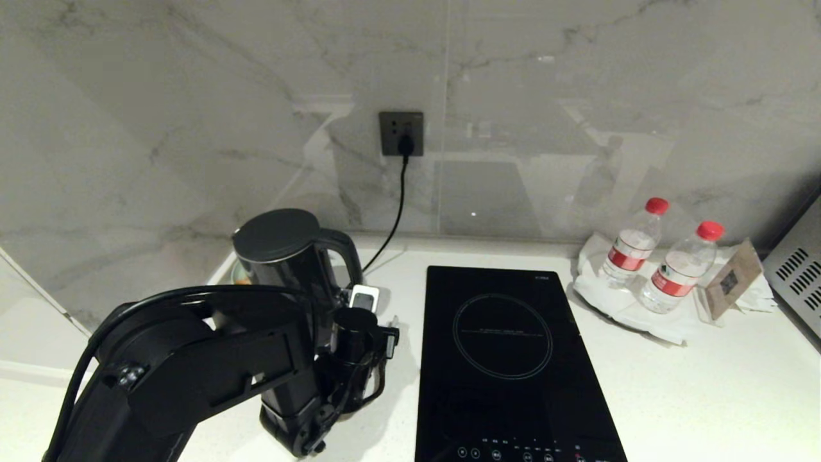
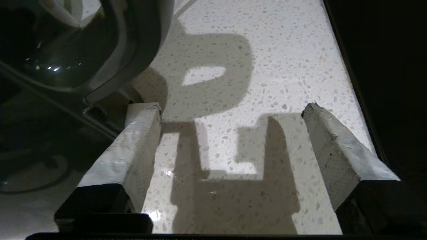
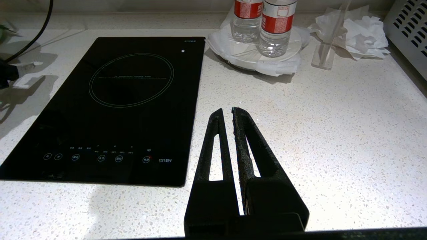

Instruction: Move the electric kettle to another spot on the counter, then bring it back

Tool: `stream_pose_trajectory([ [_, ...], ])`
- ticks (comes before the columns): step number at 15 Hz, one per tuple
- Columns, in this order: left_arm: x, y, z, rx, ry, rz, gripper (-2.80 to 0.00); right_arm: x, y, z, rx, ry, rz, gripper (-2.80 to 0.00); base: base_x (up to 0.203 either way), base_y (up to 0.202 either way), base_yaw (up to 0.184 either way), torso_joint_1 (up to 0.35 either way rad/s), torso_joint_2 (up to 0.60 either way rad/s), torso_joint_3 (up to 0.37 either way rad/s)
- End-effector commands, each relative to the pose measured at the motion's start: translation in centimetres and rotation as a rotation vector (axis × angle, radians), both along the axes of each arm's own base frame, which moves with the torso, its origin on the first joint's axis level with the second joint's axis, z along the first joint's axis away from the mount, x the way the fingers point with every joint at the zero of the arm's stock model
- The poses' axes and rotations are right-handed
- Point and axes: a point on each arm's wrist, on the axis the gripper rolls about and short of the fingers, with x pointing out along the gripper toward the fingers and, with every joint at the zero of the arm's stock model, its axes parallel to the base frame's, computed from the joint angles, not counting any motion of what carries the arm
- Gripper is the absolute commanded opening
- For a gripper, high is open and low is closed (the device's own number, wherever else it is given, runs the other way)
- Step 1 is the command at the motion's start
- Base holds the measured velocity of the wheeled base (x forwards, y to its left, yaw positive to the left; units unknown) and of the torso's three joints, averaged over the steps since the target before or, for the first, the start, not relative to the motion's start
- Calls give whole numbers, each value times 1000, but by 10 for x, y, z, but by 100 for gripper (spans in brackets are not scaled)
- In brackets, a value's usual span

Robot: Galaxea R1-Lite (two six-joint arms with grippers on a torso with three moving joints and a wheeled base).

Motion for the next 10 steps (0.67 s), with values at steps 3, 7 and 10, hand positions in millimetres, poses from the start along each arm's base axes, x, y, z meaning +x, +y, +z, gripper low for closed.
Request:
stream_pose_trajectory([
  [3,5,-2,-9,1,1,8,0,0,0,0,0,0,1,-280,0,0,0,0,0,0],
  [7,8,1,-10,0,0,17,0,0,0,0,0,0,1,-280,0,0,0,0,0,0],
  [10,7,1,-6,-6,-7,19,0,0,0,0,0,1,1,-280,0,0,0,0,0,0],
])
